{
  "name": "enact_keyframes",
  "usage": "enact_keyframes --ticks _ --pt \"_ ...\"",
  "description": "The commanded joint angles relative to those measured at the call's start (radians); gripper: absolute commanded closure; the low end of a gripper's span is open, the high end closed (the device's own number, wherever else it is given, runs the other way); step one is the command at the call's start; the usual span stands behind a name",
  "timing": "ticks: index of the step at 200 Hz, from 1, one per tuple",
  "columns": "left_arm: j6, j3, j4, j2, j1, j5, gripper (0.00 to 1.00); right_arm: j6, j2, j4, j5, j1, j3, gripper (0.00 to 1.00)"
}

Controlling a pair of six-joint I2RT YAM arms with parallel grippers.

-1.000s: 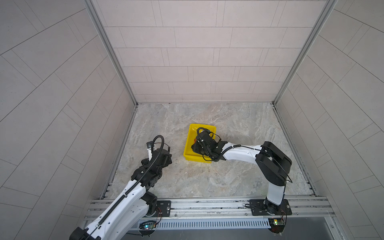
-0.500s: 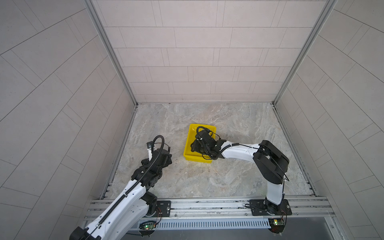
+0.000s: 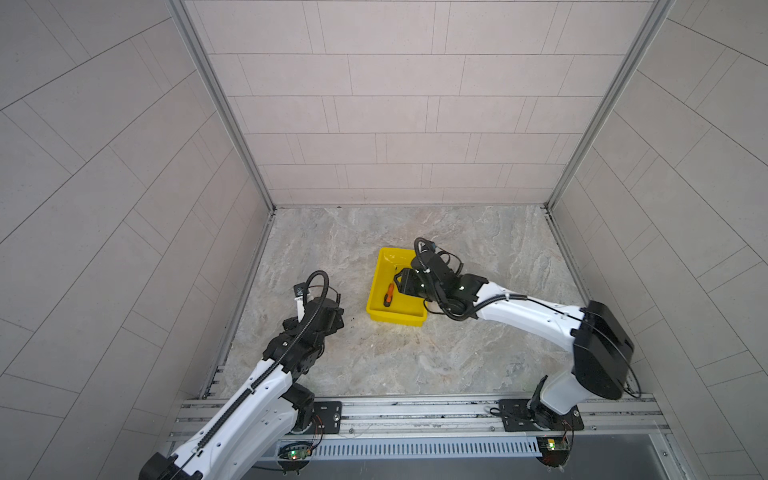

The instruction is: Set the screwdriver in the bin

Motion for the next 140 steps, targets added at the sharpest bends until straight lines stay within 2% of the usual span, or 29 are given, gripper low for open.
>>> enact_keyframes --ticks 1,3,5,19,28,37,47,66,86,122,140 --pt "0.000 0.001 -0.010 0.010 0.005 -0.010 0.00 -0.306 -0.147 -0.174 0.324 -0.016 -0.063 0.10" --pt "0.000 0.001 -0.009 0.011 0.005 -0.010 0.00 -0.336 -0.161 -0.174 0.353 -0.016 -0.075 0.03" --pt "0.000 0.001 -0.008 0.012 0.005 -0.010 0.00 -0.362 -0.179 -0.174 0.392 -0.017 -0.086 0.01" --pt "0.001 0.001 -0.001 0.019 0.004 -0.005 0.00 -0.547 -0.273 -0.129 0.631 -0.030 -0.184 0.01" --pt "0.004 0.004 -0.001 0.026 0.005 -0.003 0.00 -0.693 -0.332 -0.061 0.690 -0.060 -0.247 0.01" --pt "0.003 0.007 -0.006 0.031 0.005 -0.006 0.00 -0.822 -0.389 0.001 0.681 -0.107 -0.312 0.00" --pt "0.000 0.008 -0.009 0.032 0.005 -0.009 0.00 -0.893 -0.437 0.058 0.668 -0.166 -0.372 0.00" --pt "0.002 0.006 -0.001 0.032 0.005 -0.002 0.00 -0.883 -0.486 0.112 0.582 -0.312 -0.434 0.00" --pt "0.000 0.007 -0.010 0.031 0.005 -0.006 0.00 -0.885 -0.474 0.198 0.499 -0.431 -0.489 0.00" --pt "0.001 0.006 -0.011 0.026 0.004 -0.006 0.00 -1.046 -0.364 0.602 0.488 -0.475 -0.653 0.00" --pt "-0.003 0.003 -0.012 0.019 0.005 -0.013 0.00 -1.038 -0.307 0.648 0.486 -0.476 -0.662 0.00"
